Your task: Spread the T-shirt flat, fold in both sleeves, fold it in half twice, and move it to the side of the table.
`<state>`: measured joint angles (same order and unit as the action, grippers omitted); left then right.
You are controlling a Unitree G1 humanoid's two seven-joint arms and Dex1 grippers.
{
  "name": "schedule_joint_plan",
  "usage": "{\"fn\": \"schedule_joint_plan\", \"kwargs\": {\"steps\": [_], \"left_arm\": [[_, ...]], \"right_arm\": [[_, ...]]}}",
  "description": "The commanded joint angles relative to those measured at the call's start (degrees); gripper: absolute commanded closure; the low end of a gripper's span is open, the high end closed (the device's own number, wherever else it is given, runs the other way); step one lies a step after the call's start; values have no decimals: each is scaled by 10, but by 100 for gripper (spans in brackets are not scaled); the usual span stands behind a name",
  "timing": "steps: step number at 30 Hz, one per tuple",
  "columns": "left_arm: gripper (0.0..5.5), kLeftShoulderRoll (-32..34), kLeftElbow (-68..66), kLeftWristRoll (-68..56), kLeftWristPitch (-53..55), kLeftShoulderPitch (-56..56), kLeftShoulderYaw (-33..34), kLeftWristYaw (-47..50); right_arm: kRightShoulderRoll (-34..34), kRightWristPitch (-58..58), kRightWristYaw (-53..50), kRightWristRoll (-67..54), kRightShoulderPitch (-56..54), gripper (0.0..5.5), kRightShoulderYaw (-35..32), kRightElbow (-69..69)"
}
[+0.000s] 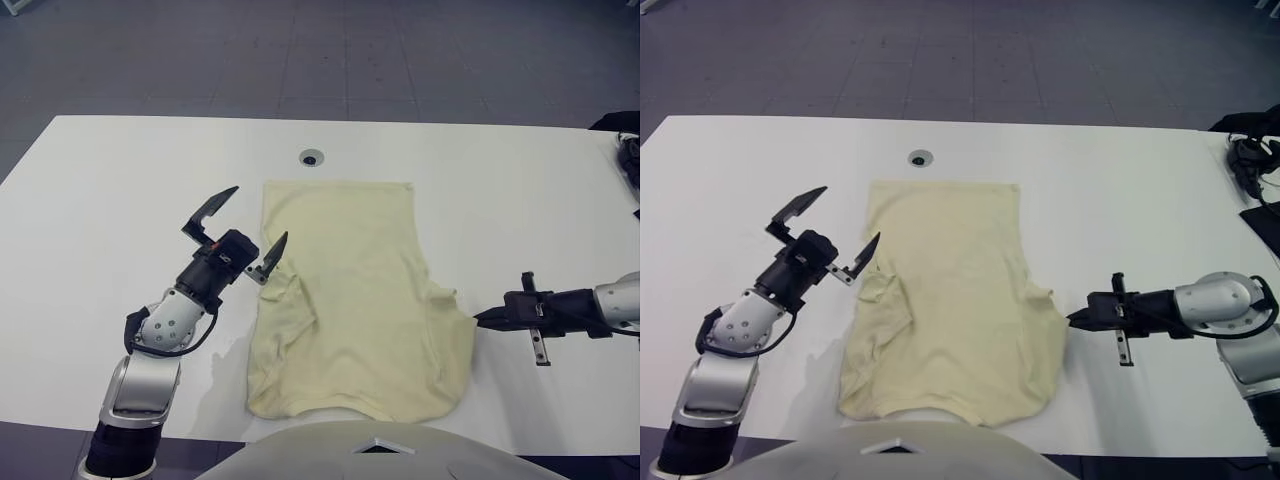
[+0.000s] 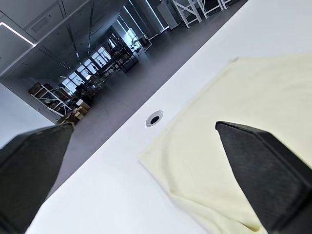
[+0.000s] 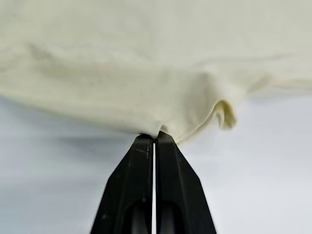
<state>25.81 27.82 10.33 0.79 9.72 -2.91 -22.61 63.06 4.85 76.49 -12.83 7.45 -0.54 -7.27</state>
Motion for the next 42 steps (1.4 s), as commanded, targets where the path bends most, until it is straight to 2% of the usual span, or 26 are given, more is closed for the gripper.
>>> {"fn": "schedule_joint_plan", "kwargs": {"steps": [1, 6, 16, 22, 32, 42], "left_arm": [[10, 3, -12, -3, 4, -11, -6, -9], [10, 0, -26, 2, 1, -22, -19, -11], [10, -6, -64, 8, -10, -40, -44, -5], [10, -16, -114, 8, -26, -60, -73, -10], [10, -12, -132, 5, -38, -68, -67, -10], [10, -12, -134, 8, -40, -68, -67, -8]], "right_arm": [[-2, -5, -6, -5, -12, 547, -5, -37], [-16, -16, -11, -1, -41, 547, 23, -68], [-95, -38, -35, 45, -123, 547, 123, -80], [-126, -48, -50, 64, -128, 547, 159, -86], [-135, -50, -58, 94, -109, 547, 201, -93], [-151, -85, -95, 112, -107, 385, 200, -79]]}}
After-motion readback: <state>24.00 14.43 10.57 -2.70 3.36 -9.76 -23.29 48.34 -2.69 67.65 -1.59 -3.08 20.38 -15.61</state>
